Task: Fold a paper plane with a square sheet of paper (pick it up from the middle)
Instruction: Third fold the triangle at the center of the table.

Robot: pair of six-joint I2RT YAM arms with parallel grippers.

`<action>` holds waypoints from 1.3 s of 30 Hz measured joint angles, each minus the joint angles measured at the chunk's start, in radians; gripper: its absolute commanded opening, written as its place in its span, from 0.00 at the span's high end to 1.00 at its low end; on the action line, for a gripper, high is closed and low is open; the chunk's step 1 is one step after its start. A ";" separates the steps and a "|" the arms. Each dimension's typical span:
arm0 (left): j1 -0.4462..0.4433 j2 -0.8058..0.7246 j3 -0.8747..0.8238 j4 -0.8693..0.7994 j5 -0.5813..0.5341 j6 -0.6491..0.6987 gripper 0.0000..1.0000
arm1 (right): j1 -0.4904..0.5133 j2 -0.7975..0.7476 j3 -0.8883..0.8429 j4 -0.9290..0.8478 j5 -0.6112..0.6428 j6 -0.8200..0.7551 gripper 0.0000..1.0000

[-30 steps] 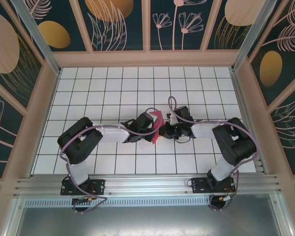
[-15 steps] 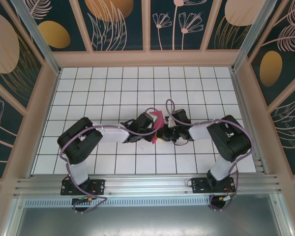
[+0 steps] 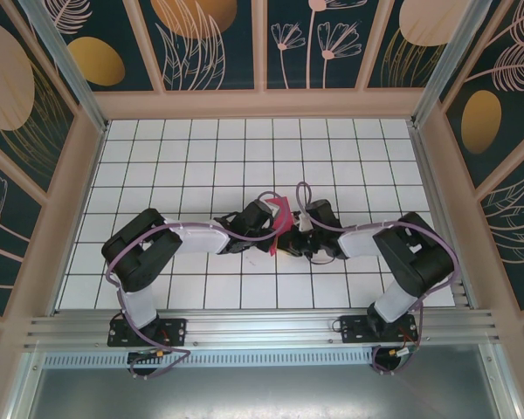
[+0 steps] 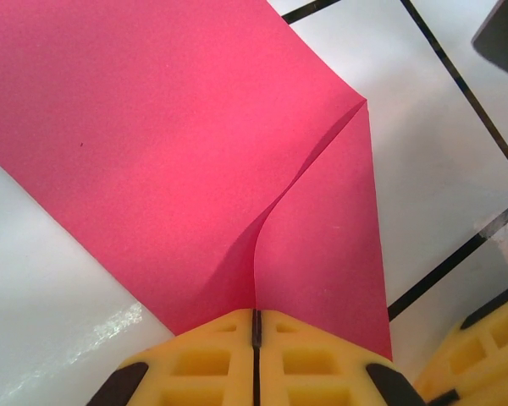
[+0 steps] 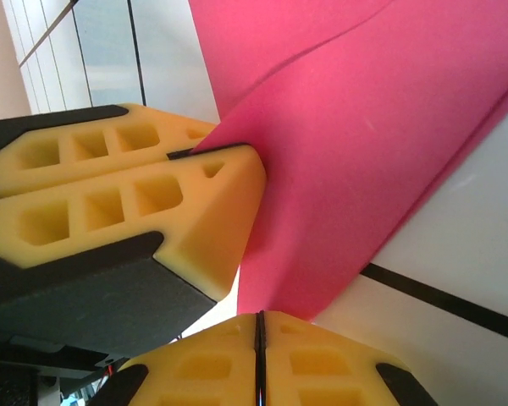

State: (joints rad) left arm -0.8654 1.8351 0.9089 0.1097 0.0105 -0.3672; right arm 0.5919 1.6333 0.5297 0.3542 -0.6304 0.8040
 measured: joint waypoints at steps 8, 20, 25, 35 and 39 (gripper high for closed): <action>0.000 0.000 0.000 -0.001 0.000 0.000 0.90 | 0.004 0.042 0.000 0.032 0.000 0.014 0.89; 0.000 0.000 0.000 -0.001 0.000 0.004 0.90 | 0.015 -0.029 -0.017 0.021 0.008 0.018 0.89; 0.000 0.000 0.000 -0.001 0.000 0.008 0.91 | 0.033 -0.043 -0.025 0.024 0.012 0.034 0.89; 0.000 0.000 0.000 -0.002 0.000 0.008 0.91 | 0.062 0.016 -0.026 0.040 0.035 0.067 0.90; 0.000 0.000 0.000 -0.002 0.000 0.008 0.90 | 0.062 0.019 -0.024 0.038 0.034 0.070 0.90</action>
State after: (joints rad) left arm -0.8654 1.8351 0.9089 0.1081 0.0109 -0.3588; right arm 0.6537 1.6520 0.5060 0.3923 -0.5961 0.8742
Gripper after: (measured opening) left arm 0.098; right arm 0.104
